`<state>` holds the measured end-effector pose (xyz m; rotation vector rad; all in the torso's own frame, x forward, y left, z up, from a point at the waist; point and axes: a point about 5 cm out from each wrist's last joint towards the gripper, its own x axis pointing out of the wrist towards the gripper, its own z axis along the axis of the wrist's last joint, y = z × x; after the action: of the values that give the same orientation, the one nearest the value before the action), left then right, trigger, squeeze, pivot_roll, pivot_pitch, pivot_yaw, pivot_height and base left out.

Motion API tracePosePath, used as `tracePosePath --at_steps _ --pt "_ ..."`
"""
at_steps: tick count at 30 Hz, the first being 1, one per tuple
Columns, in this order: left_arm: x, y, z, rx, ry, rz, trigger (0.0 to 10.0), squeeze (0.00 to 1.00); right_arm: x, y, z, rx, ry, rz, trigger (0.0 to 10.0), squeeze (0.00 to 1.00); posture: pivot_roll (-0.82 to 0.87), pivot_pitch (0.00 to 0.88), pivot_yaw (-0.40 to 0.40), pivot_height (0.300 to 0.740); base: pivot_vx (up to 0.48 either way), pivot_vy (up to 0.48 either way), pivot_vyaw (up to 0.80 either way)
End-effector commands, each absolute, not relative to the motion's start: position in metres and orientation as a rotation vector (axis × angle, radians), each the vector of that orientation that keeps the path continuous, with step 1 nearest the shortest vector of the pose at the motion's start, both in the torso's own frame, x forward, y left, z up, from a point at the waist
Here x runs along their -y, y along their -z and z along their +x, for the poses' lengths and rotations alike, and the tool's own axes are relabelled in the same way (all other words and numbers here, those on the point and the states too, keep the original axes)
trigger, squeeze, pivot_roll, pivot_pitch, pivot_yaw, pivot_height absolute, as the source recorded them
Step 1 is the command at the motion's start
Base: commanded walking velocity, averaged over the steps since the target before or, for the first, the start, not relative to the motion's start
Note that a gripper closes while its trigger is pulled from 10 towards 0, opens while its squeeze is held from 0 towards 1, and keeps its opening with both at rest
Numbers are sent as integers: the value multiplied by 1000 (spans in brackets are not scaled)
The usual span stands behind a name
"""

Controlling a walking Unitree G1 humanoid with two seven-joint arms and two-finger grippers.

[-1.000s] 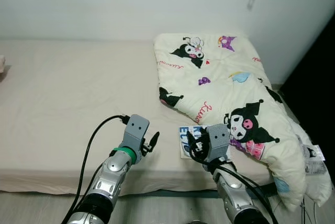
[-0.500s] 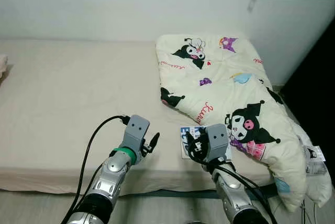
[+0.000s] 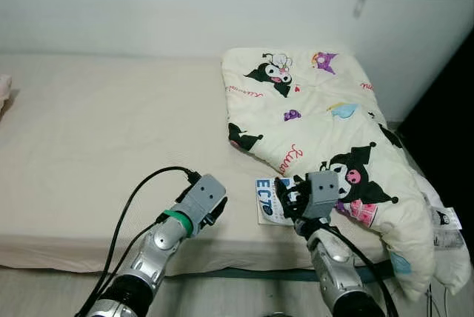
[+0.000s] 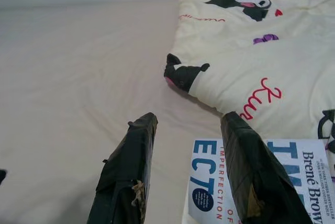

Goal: Clean up the room

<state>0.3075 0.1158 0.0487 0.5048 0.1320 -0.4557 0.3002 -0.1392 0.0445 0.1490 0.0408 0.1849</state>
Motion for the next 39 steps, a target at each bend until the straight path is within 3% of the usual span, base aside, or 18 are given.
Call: tracePosePath --at_steps 1,8,30,39 --pt "-113 -47 306 -126 472 524 10000 0 143 -42 300 -55 -173 162 10000 0 -20 54 43 680 0 0 0" --pt "-123 -50 306 -114 455 542 10000 0 153 -40 298 -59 -128 189 10000 0 -22 69 53 655 0 0 0" --pt "-119 -61 311 -71 430 500 10000 0 166 -39 294 -60 -55 235 10000 0 -31 86 67 598 0 0 0" --pt "-119 -62 311 -70 433 502 10000 0 177 -39 295 -56 17 308 10000 0 -26 96 74 598 0 0 0"
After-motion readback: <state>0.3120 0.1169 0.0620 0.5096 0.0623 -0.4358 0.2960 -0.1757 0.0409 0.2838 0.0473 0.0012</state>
